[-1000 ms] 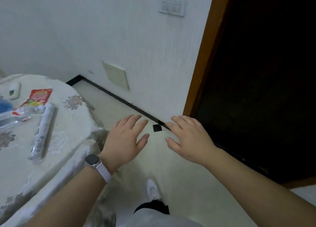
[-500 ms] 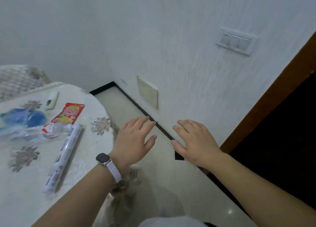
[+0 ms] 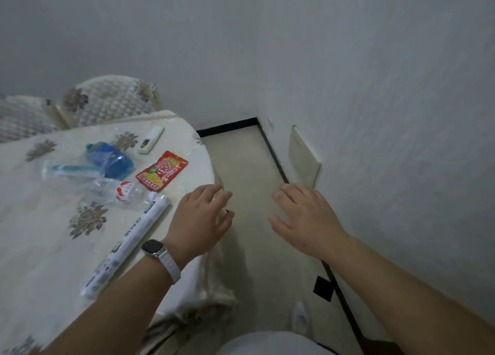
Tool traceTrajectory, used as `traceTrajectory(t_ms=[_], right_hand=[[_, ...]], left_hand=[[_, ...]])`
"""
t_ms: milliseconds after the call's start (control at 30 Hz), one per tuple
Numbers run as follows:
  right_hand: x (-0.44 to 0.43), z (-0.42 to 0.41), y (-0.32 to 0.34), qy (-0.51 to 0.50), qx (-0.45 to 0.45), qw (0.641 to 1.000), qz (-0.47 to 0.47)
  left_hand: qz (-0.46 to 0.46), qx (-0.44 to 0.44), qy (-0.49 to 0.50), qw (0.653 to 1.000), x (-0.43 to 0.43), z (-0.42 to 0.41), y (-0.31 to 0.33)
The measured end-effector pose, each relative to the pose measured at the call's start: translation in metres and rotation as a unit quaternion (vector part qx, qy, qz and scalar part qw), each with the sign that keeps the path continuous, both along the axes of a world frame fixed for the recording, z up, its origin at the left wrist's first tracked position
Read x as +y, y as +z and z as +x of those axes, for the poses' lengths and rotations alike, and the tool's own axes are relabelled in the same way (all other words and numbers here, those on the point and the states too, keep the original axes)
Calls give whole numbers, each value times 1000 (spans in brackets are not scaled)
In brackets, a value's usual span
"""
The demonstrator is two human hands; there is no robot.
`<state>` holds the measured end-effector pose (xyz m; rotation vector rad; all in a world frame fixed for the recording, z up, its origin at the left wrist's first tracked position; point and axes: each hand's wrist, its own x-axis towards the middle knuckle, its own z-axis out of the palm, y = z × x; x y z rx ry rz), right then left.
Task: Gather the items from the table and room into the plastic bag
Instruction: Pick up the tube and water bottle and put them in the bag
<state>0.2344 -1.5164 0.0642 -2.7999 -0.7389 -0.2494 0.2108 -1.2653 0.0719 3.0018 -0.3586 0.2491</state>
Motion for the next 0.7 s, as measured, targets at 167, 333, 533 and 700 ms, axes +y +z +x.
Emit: traceTrajectory(t_ms=[167, 333, 533, 700], right_hand=[[9, 81, 3, 89, 2, 996, -4], [43, 126, 3, 170, 10, 985, 13], [113, 170, -3, 272, 63, 960, -13], [180, 198, -9, 340, 81, 935, -62]], left_hand=[[8, 19, 111, 994, 5, 26, 8], [7, 25, 216, 976, 28, 26, 5], [-19, 39, 338, 940, 74, 17, -16], [-55, 55, 416, 906, 122, 9, -54]])
